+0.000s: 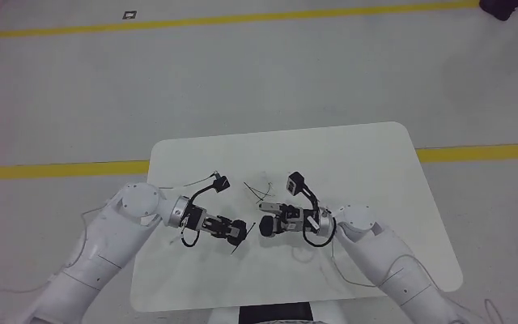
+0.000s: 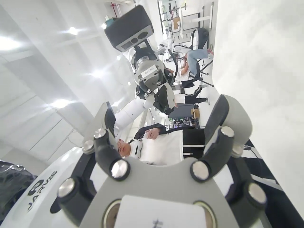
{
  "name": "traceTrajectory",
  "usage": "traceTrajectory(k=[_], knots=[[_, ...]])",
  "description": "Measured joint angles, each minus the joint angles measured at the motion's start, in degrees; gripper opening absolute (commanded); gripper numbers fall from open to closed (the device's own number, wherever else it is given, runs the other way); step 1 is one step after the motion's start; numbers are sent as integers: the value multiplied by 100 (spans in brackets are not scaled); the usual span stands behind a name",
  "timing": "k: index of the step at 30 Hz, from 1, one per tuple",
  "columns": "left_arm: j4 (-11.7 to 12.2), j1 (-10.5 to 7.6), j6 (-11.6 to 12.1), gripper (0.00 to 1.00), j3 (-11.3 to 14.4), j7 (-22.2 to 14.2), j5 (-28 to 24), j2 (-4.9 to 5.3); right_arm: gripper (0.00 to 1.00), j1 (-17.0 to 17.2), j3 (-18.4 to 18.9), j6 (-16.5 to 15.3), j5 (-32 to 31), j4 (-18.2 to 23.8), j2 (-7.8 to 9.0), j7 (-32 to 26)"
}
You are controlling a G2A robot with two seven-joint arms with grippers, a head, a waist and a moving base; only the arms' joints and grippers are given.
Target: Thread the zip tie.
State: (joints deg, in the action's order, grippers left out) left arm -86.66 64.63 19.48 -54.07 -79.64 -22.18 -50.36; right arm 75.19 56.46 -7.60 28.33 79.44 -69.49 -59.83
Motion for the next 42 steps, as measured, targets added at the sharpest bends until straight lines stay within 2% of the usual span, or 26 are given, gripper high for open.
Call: traceTrajectory(k=[6, 11, 16, 23, 28, 30, 31, 34, 38, 42], knots=[[15, 54, -1, 0, 34, 149, -44, -6, 100, 0, 3, -2, -8, 0, 1, 7], [117, 97, 0, 0, -41, -2, -124, 9, 100, 68, -6, -18, 11, 97, 3, 99], [204, 158, 0, 0, -52, 0, -114, 6, 100, 96, 0, -79, 110, 129, 10, -29], [80, 193, 0, 0, -36, 0, -67, 11, 100, 118, -18, -59, 117, 159, 5, 41], [78, 193, 0, 0, -37, 0, -63, 13, 100, 95, -99, 59, 125, 101, -9, 162], [78, 193, 0, 0, -37, 0, -63, 13, 74, 63, -128, 38, 128, 25, -14, 123], [78, 192, 0, 0, -37, 0, -63, 12, 51, 48, -141, 20, 135, -8, -16, 80], [78, 192, 0, 0, -37, 0, -63, 12, 45, -4, -182, -71, 246, -139, -25, -135], [78, 192, 0, 0, -37, 0, -63, 12, 28, -92, -263, -186, 305, -291, -47, -297], [78, 192, 0, 0, -37, 0, -63, 12, 25, -179, -347, -276, 269, -413, -66, -388]])
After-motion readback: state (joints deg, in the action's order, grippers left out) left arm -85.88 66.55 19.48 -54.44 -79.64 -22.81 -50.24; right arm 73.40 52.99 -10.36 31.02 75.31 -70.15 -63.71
